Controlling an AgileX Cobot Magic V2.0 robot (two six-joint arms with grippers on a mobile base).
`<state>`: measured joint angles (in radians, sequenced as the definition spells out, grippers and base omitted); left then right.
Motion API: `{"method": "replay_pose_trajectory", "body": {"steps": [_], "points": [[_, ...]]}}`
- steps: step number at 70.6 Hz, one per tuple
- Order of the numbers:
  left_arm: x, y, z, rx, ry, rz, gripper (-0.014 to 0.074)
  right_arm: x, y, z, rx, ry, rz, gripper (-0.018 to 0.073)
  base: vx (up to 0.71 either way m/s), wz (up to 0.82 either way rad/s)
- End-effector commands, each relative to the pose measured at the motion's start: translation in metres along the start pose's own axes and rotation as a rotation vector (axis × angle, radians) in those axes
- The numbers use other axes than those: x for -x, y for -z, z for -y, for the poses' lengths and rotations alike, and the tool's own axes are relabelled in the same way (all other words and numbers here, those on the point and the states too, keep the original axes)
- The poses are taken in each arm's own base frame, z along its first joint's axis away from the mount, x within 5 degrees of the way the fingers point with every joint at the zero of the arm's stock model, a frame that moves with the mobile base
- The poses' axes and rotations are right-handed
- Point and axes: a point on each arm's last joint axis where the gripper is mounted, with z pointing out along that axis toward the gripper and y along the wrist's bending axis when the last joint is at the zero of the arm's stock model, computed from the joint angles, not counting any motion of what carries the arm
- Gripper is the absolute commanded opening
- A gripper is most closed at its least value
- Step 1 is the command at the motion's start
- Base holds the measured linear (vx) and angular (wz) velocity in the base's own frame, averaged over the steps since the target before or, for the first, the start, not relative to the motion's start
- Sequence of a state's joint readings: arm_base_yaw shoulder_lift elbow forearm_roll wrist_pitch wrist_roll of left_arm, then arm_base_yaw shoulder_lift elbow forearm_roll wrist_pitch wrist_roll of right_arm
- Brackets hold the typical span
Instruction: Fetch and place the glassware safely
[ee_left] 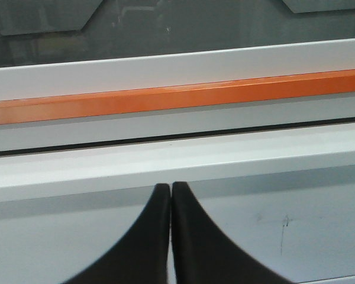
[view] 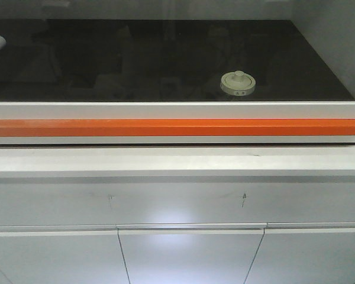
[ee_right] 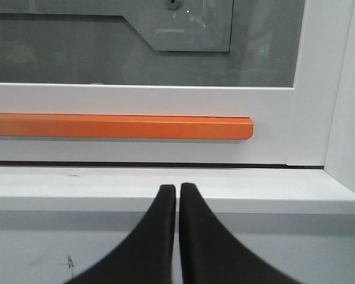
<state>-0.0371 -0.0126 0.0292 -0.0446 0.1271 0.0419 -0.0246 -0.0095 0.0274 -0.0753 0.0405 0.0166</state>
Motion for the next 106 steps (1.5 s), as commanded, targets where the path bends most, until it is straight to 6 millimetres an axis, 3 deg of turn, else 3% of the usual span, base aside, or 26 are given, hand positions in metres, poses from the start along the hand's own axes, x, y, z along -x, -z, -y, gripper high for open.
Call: {"method": "replay_pose_trajectory", "body": {"steps": [1,106], "points": [[-0.0017,-0.0006,-0.0004,0.004,0.015,0.06,-0.0007,0.0013,0.0005,-0.0001,-0.005,0.009,0.069,-0.0003,0.0,0.0],[-0.0014,-0.0006,-0.0004,0.004,0.02,0.065,-0.0007,0.002,0.0006,-0.0001,-0.005,0.009,0.077,-0.0003,0.0,0.0]]}}
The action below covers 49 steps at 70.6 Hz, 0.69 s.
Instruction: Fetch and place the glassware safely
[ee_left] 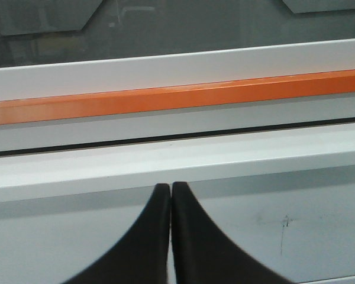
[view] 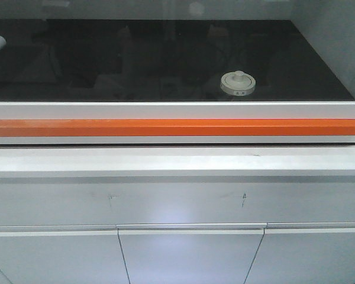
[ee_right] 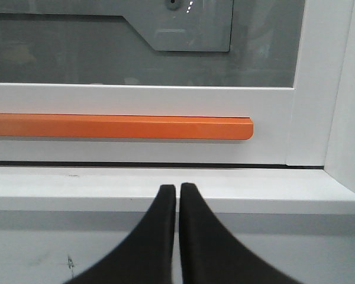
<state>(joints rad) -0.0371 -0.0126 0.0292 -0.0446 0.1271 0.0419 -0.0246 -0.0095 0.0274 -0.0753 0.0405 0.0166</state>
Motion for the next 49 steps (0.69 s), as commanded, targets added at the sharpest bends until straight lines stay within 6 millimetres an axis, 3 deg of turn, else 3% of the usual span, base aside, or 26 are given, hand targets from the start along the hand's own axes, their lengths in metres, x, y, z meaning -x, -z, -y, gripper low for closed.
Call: {"method": "replay_pose_trajectory", "body": {"steps": [1,12,27,37,49], "points": [[-0.001,-0.001,0.0,0.004,0.022,0.067,-0.0007,0.002,0.001,0.0,-0.005,0.009,0.078,-0.0003,0.0,0.0],[0.003,0.0,-0.001,0.006,0.026,0.116,-0.0007,0.007,0.001,0.0,-0.004,0.009,0.136,-0.0003,0.0,0.0],[0.028,0.005,-0.003,-0.001,0.227,0.326,-0.0007,0.022,0.004,0.0,0.0,-0.009,0.274,-0.0003,0.0,0.0],[0.069,0.018,-0.003,-0.008,0.174,0.453,-0.0007,0.048,0.01,0.001,-0.002,-0.006,0.363,-0.0003,0.0,0.0],[0.134,0.031,0.0,-0.006,0.055,0.503,-0.0007,0.099,0.014,0.005,-0.013,-0.005,0.372,-0.0003,0.0,0.0]]}}
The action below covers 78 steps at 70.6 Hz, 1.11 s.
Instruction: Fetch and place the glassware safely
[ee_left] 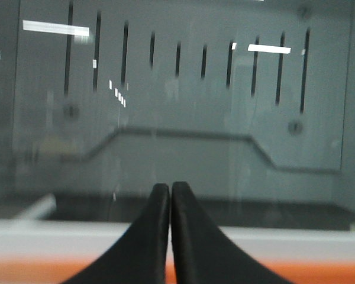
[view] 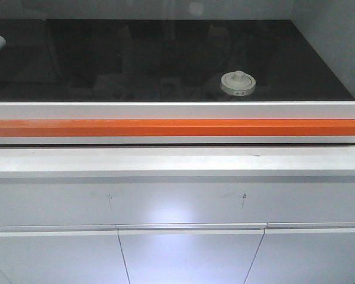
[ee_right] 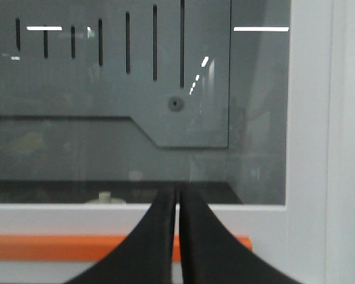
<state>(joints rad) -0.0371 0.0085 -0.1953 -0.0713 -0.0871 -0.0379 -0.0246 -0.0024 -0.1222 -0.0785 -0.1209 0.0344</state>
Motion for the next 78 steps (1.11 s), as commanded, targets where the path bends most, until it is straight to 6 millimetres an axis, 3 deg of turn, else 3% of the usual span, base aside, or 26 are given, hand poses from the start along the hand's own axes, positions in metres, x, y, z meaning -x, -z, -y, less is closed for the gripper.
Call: {"method": "replay_pose_trajectory", "body": {"steps": [1,7,18,31,43,52,78], "points": [[0.046,-0.014,0.005,-0.009,-0.054,0.076,-0.0007,0.038,-0.009,0.002,-0.008,0.01,0.062,-0.0003,0.0,0.0],[0.071,-0.03,0.008,-0.007,-0.051,0.044,-0.0007,0.059,-0.023,0.003,-0.011,0.01,0.028,-0.0003,0.0,0.0],[0.089,-0.076,0.011,0.002,-0.053,-0.089,-0.0007,0.081,-0.057,0.005,-0.008,0.009,-0.025,-0.0003,0.0,0.0],[0.072,-0.116,0.009,0.013,-0.052,-0.211,-0.0007,0.053,-0.105,0.004,0.004,0.015,-0.194,-0.0003,0.0,0.0],[0.05,-0.132,0.007,0.022,-0.052,-0.328,-0.0007,0.027,-0.131,0.003,0.014,0.012,-0.277,-0.0003,0.0,0.0],[0.038,-0.141,0.005,0.026,-0.052,-0.379,-0.0007,0.023,-0.143,0.002,0.021,0.009,-0.226,-0.0003,0.0,0.0],[0.028,-0.145,0.005,0.036,-0.027,-0.445,-0.0007,0.021,-0.149,0.002,0.021,-0.022,-0.199,-0.0003,0.0,0.0]]}}
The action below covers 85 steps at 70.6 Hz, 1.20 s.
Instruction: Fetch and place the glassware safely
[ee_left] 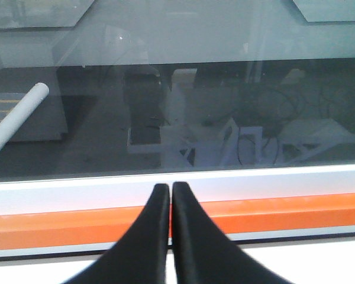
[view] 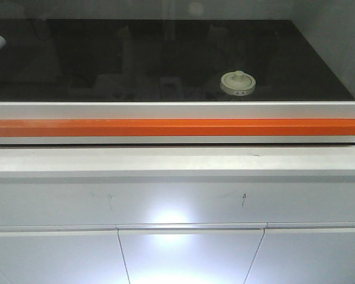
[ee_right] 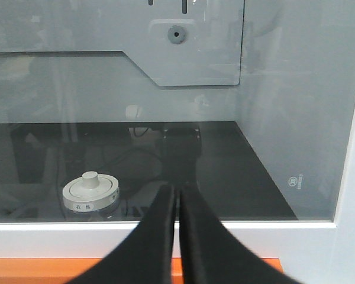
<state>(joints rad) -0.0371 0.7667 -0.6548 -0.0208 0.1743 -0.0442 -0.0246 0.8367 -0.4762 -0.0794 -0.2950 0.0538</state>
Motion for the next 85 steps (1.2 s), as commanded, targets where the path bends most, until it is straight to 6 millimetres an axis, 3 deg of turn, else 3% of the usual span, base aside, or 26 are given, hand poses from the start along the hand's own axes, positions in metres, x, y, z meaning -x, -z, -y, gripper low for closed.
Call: {"method": "replay_pose_trajectory", "body": {"steps": [1,22,28,49,57,85], "points": [[0.018,0.003,0.001,-0.006,0.018,0.114,-0.0007,0.019,-0.001,0.001,-0.002,0.004,0.112,-0.0003,0.0,0.0],[0.013,-0.008,0.0,0.001,-0.071,0.123,-0.0007,0.013,-0.001,0.001,-0.004,0.001,0.051,-0.0003,0.0,0.0],[-0.002,-0.012,-0.001,0.003,-0.07,0.161,-0.0007,0.008,0.001,0.0,0.001,0.007,0.076,-0.0003,0.0,0.0],[-0.07,-0.017,-0.006,0.011,-0.073,0.271,-0.0007,-0.053,0.01,-0.003,0.02,0.109,0.06,-0.0002,0.0,0.0],[-0.083,-0.025,-0.007,0.013,-0.075,0.257,-0.0007,-0.063,0.004,-0.004,0.027,0.104,0.054,-0.0001,0.0,0.0],[-0.097,-0.056,-0.009,0.016,-0.078,0.287,-0.0007,-0.098,-0.029,-0.005,0.046,0.067,0.045,-0.0001,0.0,0.0]]}}
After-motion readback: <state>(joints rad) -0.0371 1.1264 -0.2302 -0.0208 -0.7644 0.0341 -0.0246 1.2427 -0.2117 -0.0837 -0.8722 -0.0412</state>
